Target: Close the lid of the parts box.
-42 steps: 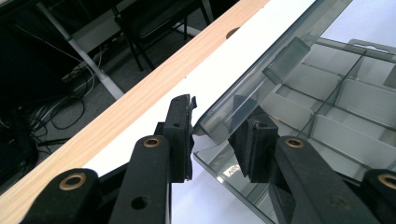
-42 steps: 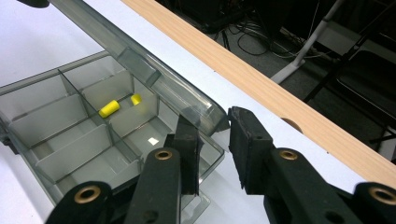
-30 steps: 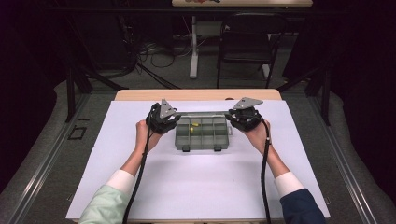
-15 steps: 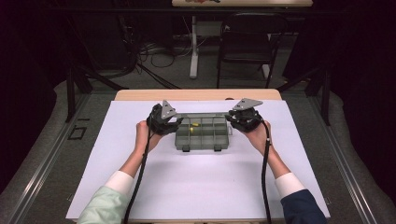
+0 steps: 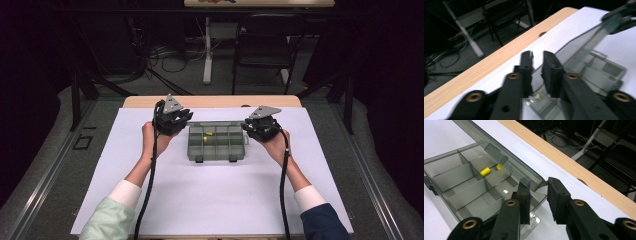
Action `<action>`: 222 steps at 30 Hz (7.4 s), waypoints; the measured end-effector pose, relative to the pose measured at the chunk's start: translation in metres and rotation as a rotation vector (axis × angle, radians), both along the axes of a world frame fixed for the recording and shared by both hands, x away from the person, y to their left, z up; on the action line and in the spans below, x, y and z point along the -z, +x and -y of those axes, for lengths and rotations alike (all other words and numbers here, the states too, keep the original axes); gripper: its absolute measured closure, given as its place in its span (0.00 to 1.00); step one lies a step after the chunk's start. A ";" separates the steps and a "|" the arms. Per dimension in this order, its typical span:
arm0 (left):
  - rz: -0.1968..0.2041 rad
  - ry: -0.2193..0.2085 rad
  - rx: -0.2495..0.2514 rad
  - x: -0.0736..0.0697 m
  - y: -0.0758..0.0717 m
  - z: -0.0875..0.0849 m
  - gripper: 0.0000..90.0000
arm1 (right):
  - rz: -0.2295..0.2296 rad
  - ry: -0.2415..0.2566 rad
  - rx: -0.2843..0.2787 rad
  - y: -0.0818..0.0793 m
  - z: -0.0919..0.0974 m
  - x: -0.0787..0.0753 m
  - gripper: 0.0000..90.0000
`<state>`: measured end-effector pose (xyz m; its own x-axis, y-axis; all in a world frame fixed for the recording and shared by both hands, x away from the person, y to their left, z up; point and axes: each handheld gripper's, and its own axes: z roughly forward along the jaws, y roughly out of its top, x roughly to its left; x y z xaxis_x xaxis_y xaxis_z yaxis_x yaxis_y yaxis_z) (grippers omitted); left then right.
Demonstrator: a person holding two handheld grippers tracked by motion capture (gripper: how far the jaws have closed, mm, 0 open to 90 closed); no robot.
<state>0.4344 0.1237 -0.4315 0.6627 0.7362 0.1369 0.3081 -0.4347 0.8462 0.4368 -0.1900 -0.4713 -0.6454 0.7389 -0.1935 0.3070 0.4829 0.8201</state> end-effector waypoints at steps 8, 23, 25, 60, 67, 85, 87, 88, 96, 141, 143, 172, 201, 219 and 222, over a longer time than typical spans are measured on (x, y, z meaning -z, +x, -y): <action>-0.062 0.007 0.038 0.012 0.002 -0.001 0.97 | -0.004 -0.019 -0.013 -0.004 0.001 0.002 0.79; -0.100 -0.001 0.093 0.041 -0.012 -0.005 0.99 | -0.046 0.084 -0.083 -0.024 0.011 -0.010 0.56; -0.100 -0.005 0.098 0.045 -0.014 -0.005 0.99 | -0.032 0.076 -0.072 -0.026 0.009 -0.010 0.72; -0.070 0.021 0.105 0.074 -0.041 -0.002 0.99 | -0.064 0.054 -0.094 -0.045 -0.020 0.031 1.00; -0.086 0.030 0.110 0.081 -0.039 0.000 0.99 | -0.093 0.025 -0.094 -0.043 -0.023 0.041 1.00; -0.110 0.047 0.119 0.091 -0.037 0.001 0.99 | -0.115 0.014 -0.097 -0.042 -0.023 0.046 1.00; -0.109 0.047 0.120 0.091 -0.037 0.001 0.99 | -0.116 0.014 -0.097 -0.042 -0.023 0.046 1.00; -0.110 0.048 0.120 0.091 -0.037 0.001 0.99 | -0.117 0.016 -0.096 -0.042 -0.023 0.046 1.00; -0.120 0.058 0.125 0.096 -0.037 0.001 1.00 | -0.137 -0.003 -0.096 -0.041 -0.023 0.051 1.00; -0.194 0.055 0.083 0.080 -0.041 -0.003 0.26 | -0.166 0.046 -0.071 -0.053 -0.015 0.040 0.21; -0.192 0.055 0.084 0.077 -0.043 -0.005 0.23 | -0.175 0.048 -0.076 -0.056 -0.013 0.037 0.17; -0.205 0.137 0.113 0.070 -0.104 -0.029 0.03 | -0.209 -0.005 -0.144 -0.106 0.003 0.017 0.00; -0.187 0.123 0.065 0.085 -0.156 -0.063 0.02 | -0.207 -0.007 -0.132 -0.161 0.035 0.035 0.00; -0.126 0.058 0.017 0.097 -0.186 -0.079 0.00 | -0.170 0.046 -0.082 -0.186 0.059 0.053 0.00; -0.109 0.050 0.007 0.100 -0.191 -0.081 0.00 | -0.159 0.051 -0.066 -0.190 0.063 0.055 0.00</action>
